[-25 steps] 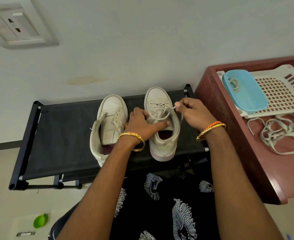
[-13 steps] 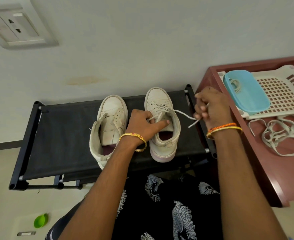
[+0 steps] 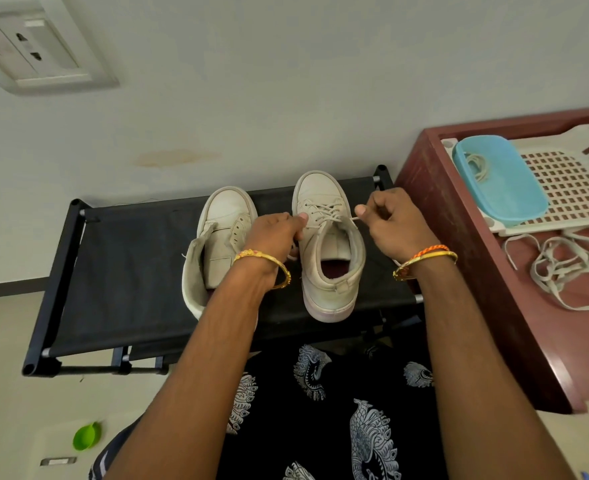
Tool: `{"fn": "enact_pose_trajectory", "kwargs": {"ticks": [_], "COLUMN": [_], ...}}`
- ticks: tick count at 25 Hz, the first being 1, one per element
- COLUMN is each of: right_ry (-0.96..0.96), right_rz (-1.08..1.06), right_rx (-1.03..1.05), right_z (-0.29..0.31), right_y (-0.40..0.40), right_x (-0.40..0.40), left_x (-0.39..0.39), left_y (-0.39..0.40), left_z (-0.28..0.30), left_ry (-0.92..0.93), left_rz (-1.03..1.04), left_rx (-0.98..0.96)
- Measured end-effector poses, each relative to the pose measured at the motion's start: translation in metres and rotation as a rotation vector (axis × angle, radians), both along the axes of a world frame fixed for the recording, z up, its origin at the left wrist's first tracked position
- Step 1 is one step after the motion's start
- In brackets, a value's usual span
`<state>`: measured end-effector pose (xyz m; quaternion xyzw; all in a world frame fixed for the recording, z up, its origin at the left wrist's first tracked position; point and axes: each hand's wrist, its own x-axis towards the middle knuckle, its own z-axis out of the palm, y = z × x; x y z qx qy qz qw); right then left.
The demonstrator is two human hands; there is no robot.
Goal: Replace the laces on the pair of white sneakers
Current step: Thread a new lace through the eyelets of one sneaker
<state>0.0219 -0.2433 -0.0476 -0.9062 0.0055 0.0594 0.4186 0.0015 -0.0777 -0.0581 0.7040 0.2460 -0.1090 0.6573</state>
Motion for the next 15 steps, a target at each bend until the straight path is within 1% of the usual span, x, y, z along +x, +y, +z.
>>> {"fn": "enact_pose_trajectory", "kwargs": {"ticks": [4, 6, 7, 9, 12, 14, 15], "right_ry": [-0.032, -0.060, -0.076, -0.113, -0.143, -0.127, -0.112], "right_rz": [-0.052, -0.082, -0.104, -0.128, -0.102, -0.089, -0.090], "right_rx": [-0.047, -0.096, -0.132, -0.194, -0.246, -0.245, -0.212], "right_z": [-0.003, -0.005, -0.005, -0.003, -0.002, -0.005, -0.004], "right_y": [-0.002, -0.001, 0.000, 0.001, 0.004, 0.003, 0.002], "right_x": [-0.003, -0.005, -0.006, -0.007, -0.009, -0.007, -0.007], "left_x": [0.002, 0.002, 0.003, 0.002, -0.003, -0.003, -0.003], "left_y": [0.003, 0.003, 0.004, 0.005, 0.005, 0.006, 0.007], "left_z": [0.005, 0.008, 0.009, 0.011, 0.015, 0.016, 0.017], "left_ry": [0.046, 0.047, 0.043, 0.030, 0.001, 0.003, 0.004], "left_rz": [0.122, 0.141, 0.128, 0.078, 0.017, -0.069, -0.135], "left_rx": [-0.047, -0.055, -0.029, 0.050, 0.223, 0.342, 0.397]}}
